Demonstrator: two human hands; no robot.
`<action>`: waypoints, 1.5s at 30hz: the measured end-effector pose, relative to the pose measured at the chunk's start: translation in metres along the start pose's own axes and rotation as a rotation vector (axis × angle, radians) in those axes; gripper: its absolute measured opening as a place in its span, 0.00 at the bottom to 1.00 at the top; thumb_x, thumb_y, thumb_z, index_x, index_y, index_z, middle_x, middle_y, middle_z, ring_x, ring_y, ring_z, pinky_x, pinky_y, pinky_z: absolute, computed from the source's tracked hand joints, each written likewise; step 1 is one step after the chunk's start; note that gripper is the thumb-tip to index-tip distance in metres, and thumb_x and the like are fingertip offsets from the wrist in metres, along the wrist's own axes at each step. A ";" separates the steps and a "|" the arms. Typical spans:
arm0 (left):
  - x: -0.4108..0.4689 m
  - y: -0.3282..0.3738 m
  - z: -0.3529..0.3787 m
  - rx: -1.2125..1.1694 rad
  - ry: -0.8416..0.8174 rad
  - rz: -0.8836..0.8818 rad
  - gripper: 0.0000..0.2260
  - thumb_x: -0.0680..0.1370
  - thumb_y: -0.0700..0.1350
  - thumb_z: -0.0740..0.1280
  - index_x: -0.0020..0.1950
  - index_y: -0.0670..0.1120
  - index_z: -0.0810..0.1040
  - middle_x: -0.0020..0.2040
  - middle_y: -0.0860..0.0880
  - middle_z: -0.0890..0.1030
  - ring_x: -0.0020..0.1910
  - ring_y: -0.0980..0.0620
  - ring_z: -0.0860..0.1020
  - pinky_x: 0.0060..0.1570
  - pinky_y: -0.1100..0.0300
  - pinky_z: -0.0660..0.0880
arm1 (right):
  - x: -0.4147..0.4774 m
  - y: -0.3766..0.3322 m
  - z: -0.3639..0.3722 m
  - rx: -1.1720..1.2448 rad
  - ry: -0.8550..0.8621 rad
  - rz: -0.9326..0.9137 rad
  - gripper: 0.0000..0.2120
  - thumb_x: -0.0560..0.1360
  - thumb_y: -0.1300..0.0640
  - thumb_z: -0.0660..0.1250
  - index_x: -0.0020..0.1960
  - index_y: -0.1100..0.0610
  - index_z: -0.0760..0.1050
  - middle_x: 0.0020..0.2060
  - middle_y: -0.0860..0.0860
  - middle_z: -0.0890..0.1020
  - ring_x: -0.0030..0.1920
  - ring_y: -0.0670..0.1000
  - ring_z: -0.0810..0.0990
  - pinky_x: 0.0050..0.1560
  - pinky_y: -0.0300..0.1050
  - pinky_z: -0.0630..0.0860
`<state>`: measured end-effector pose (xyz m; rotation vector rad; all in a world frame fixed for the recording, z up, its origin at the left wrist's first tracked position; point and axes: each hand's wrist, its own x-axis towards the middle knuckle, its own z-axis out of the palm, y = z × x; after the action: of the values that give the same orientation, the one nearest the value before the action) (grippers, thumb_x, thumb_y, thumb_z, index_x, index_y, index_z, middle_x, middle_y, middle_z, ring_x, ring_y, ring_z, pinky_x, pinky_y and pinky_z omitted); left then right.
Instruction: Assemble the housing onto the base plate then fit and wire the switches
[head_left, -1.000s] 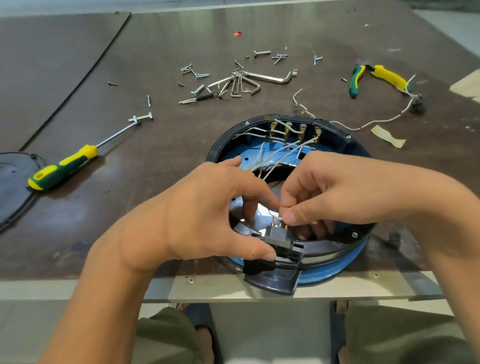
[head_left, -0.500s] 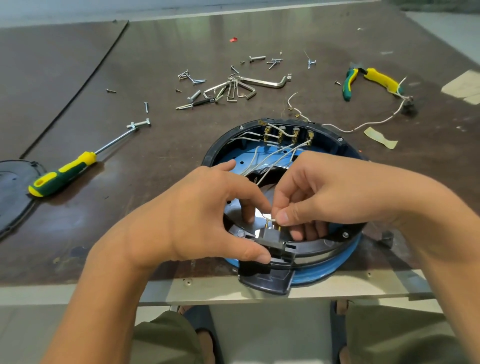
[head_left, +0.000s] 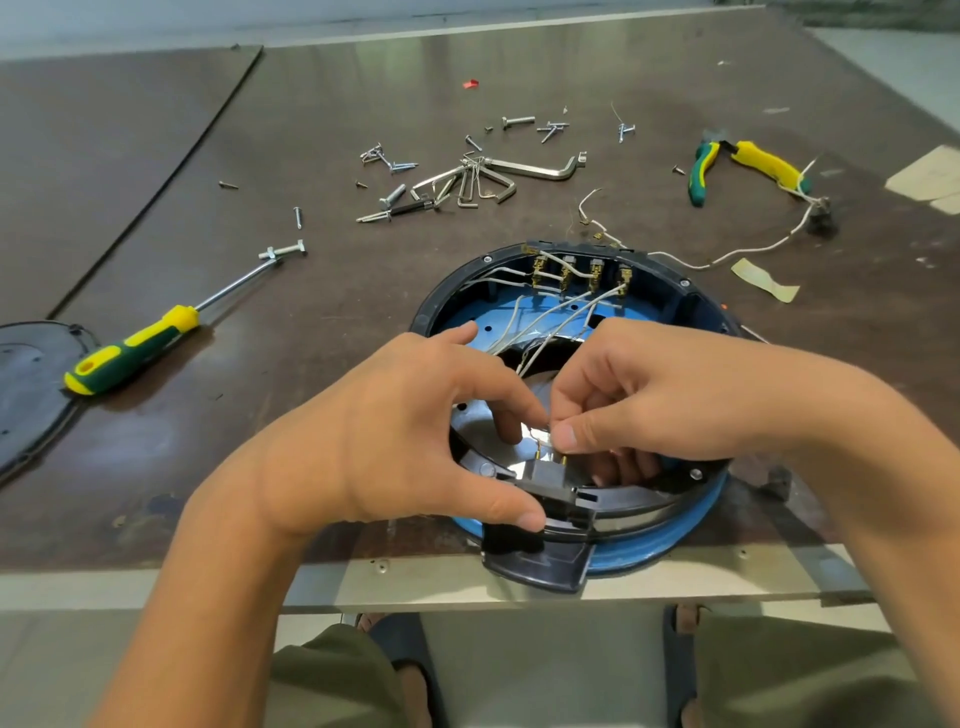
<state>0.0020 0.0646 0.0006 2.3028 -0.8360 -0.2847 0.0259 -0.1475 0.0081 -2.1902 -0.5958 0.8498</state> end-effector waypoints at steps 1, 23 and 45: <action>0.000 0.000 0.000 0.004 0.000 0.001 0.22 0.63 0.66 0.75 0.53 0.58 0.82 0.43 0.60 0.83 0.46 0.59 0.82 0.78 0.53 0.54 | 0.000 0.000 0.000 -0.003 -0.001 0.003 0.13 0.79 0.58 0.67 0.36 0.57 0.78 0.30 0.52 0.84 0.27 0.45 0.79 0.30 0.35 0.74; -0.003 -0.008 0.024 0.035 0.435 0.062 0.30 0.63 0.56 0.82 0.60 0.53 0.75 0.41 0.55 0.75 0.40 0.58 0.75 0.42 0.71 0.67 | -0.052 0.031 -0.041 0.272 0.855 -0.179 0.06 0.78 0.57 0.69 0.46 0.53 0.85 0.39 0.49 0.87 0.45 0.47 0.86 0.40 0.43 0.84; 0.000 -0.038 0.059 -0.471 0.876 -0.413 0.19 0.84 0.55 0.55 0.75 0.55 0.65 0.69 0.57 0.73 0.65 0.59 0.71 0.60 0.62 0.65 | -0.019 0.052 -0.010 0.321 1.066 -0.039 0.22 0.80 0.61 0.64 0.74 0.57 0.66 0.65 0.54 0.78 0.61 0.48 0.76 0.62 0.43 0.72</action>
<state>-0.0032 0.0560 -0.0685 1.8365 0.1424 0.3182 0.0283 -0.1976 -0.0175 -1.9567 0.0399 -0.2861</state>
